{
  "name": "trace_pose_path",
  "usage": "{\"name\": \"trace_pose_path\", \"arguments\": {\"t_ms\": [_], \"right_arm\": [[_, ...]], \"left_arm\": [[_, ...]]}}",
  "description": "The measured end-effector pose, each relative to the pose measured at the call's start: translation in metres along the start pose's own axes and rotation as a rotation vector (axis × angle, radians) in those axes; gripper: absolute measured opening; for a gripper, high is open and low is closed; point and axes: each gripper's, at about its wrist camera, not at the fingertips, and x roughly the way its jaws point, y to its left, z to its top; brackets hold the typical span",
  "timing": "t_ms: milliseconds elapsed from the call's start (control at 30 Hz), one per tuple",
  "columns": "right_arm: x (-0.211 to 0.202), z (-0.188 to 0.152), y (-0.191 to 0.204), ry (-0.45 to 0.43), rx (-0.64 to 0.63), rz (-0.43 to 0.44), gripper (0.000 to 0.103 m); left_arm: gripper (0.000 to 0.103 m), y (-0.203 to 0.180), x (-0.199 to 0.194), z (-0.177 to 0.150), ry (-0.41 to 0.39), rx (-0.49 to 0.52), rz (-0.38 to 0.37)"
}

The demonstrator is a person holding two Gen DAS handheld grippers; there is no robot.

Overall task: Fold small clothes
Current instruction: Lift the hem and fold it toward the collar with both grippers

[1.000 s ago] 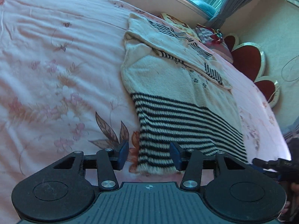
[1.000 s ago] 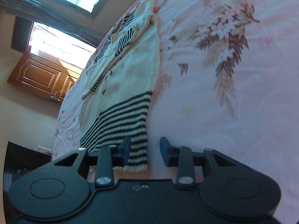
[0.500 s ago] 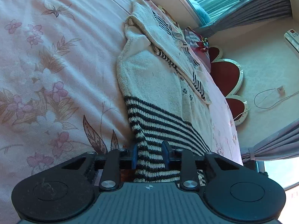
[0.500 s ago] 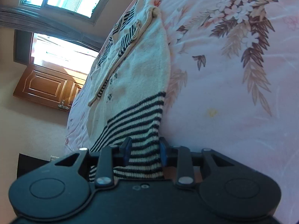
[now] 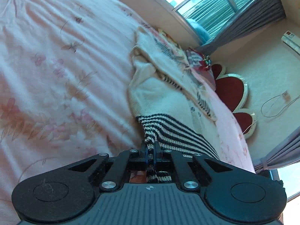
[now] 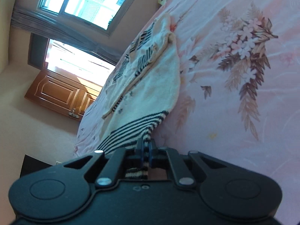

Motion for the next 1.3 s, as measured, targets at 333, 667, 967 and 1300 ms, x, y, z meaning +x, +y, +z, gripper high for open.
{"name": "trace_pose_path", "arguments": {"t_ms": [333,667,967,1300], "right_arm": [[0.001,0.031,0.03,-0.102,-0.048,0.062,0.005],[0.044,0.141,0.074,-0.207,-0.108,0.119,0.005],[0.121,0.228,0.049,-0.195,-0.023,0.129,0.005],[0.174,0.268,0.029,-0.171,0.011,0.12,0.005]], "left_arm": [[0.005,-0.022,0.003,0.033,-0.079,0.003,-0.064],[0.005,-0.073,0.059,0.159,-0.15,0.076,-0.085],[0.005,-0.067,0.156,0.239,-0.125,0.058,-0.021],[0.005,-0.062,0.22,0.275,-0.093,0.09,0.03]]}}
